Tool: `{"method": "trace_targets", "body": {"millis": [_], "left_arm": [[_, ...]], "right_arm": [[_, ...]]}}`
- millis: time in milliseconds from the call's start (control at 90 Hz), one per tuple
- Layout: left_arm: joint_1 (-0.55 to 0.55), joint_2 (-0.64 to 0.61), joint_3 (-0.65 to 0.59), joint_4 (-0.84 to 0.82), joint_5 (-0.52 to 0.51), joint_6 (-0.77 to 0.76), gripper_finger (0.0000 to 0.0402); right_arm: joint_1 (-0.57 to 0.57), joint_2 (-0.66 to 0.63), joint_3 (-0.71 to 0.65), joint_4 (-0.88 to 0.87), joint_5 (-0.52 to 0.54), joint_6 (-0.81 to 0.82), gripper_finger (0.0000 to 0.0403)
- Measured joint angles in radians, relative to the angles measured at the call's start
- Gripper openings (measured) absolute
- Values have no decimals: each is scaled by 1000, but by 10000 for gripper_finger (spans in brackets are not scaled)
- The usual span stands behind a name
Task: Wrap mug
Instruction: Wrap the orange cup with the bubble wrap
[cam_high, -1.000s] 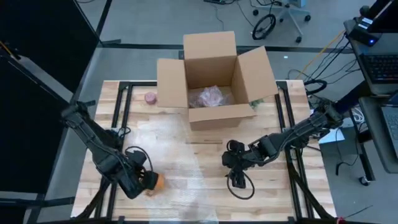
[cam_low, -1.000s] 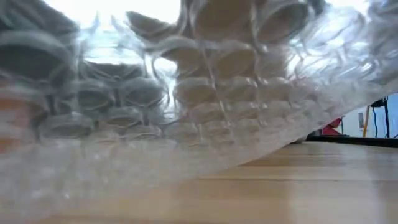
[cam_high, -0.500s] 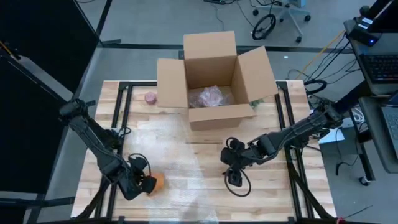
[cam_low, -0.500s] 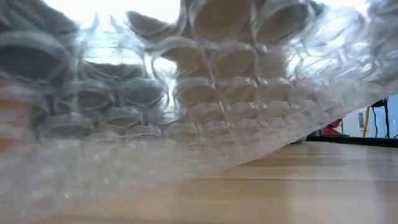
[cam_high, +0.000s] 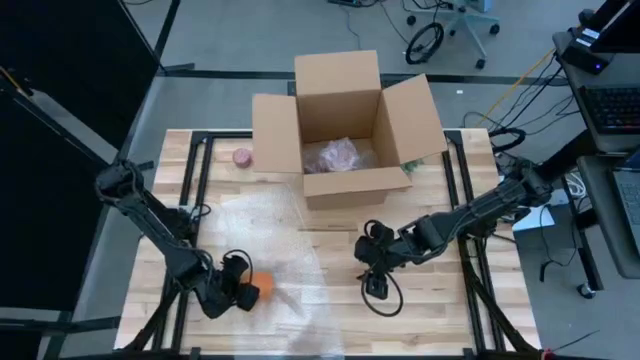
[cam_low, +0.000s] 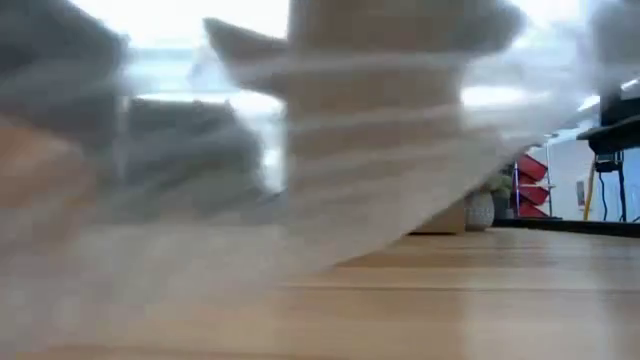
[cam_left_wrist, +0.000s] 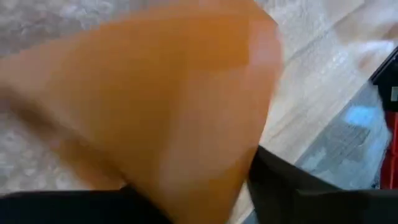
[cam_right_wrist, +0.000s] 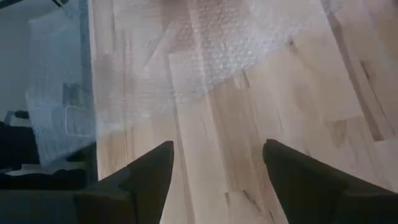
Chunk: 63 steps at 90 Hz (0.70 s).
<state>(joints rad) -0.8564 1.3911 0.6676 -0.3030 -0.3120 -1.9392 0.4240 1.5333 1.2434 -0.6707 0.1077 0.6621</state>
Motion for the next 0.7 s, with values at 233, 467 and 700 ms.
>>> {"method": "trace_targets", "body": {"millis": [233,467,700], "left_arm": [[30,-11,157,-172,79,57,17],[86,-16,453,-625,116,112,3],[274,12,505,-747,202,355,2]], "right_arm": [[0,0,0,-15,2,-9,235],[-6,0,0,-16,26,-43,235],[-19,0,0,-17,28,-92,235]]}}
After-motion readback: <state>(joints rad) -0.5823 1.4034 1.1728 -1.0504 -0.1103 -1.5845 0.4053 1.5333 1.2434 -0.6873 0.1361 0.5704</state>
